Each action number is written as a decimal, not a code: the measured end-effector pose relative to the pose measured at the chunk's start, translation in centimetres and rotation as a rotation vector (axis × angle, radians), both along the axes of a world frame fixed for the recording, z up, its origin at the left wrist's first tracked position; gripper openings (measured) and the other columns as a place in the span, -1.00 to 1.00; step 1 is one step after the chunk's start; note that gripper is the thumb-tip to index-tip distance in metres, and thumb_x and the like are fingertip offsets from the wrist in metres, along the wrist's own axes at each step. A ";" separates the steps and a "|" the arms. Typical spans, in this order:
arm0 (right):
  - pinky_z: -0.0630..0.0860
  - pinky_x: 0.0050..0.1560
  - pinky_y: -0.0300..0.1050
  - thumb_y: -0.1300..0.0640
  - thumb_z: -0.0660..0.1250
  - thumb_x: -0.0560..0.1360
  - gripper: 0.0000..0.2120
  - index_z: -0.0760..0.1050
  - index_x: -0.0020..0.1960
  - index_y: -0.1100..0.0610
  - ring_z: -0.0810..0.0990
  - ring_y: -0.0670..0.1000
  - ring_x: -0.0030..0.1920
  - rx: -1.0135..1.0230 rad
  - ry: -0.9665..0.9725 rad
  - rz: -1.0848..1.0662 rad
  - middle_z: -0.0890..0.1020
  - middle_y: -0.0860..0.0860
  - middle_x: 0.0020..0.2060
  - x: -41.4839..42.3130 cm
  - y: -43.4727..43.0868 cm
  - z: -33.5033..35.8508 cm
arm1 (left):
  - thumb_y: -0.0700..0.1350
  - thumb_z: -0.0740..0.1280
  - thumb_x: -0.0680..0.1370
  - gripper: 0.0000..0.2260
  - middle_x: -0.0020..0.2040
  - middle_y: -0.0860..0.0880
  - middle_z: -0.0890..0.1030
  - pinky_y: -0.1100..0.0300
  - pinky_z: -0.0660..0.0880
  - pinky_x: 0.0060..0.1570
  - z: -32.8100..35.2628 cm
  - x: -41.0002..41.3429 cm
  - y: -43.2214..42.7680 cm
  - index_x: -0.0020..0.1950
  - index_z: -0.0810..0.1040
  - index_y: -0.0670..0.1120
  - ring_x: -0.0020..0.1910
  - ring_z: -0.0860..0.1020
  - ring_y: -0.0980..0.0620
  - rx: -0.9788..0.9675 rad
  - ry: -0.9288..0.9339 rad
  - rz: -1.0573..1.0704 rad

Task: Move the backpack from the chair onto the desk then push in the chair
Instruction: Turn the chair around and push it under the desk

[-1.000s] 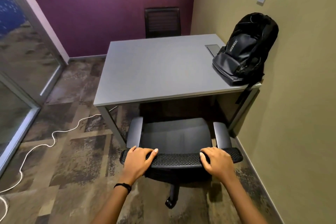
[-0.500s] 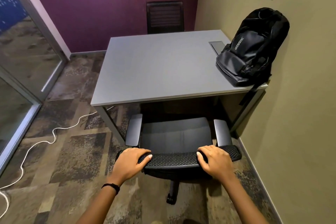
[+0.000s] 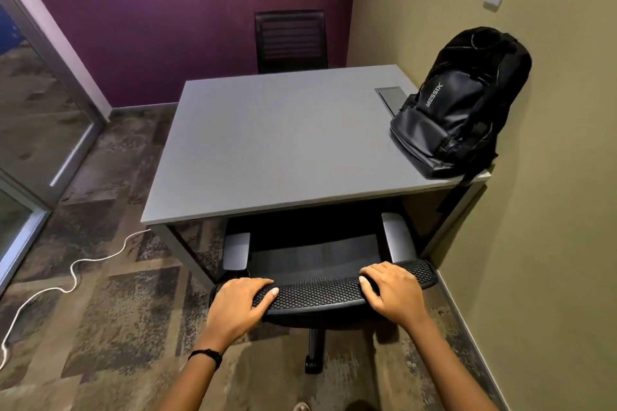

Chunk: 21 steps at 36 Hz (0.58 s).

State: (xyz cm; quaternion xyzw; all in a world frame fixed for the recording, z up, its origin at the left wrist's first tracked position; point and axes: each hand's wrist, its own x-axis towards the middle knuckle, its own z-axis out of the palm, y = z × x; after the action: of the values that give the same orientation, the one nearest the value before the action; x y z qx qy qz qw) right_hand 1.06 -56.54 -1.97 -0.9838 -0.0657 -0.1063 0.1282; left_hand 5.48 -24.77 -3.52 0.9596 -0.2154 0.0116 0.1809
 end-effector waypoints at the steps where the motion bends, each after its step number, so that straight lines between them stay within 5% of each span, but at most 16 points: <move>1: 0.53 -0.18 -0.25 -0.12 0.07 0.50 -0.62 0.62 -0.07 0.01 0.64 -0.09 -0.16 0.002 0.007 -0.004 0.70 -0.10 -0.17 0.5 -0.2 0.0 | 0.28 0.03 0.54 -0.55 0.03 0.16 0.68 0.19 0.50 0.03 -0.1 0.6 -0.1 0.13 0.60 0.11 0.01 0.60 0.17 0.004 -0.007 0.002; 7: 0.49 -0.01 -0.18 -0.11 0.08 0.52 -0.63 0.59 0.04 0.02 0.61 -0.05 -0.02 -0.021 0.050 0.028 0.68 -0.07 -0.04 4.6 -1.5 -0.2 | 0.32 0.02 0.52 -0.51 -0.03 0.15 0.69 0.17 0.53 -0.02 -0.1 3.9 -1.3 0.09 0.62 0.10 -0.05 0.62 0.17 -0.018 -0.034 0.037; 21: 0.42 -0.04 -0.17 -0.05 0.07 0.58 -0.67 0.57 0.06 0.03 0.56 -0.05 -0.03 -0.074 0.149 0.082 0.67 -0.05 -0.01 11.3 -2.9 0.7 | 0.34 -0.02 0.50 -0.47 -0.04 0.13 0.70 0.17 0.53 -0.04 1.2 8.8 -3.0 0.07 0.62 0.10 -0.06 0.62 0.13 -0.054 -0.008 0.080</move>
State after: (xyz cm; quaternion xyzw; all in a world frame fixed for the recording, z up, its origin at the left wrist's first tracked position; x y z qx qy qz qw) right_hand 12.37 -59.47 -1.22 -0.9895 -0.1002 -0.0250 0.1007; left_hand 14.32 -27.73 -2.33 0.9621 -0.1774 0.0285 0.2053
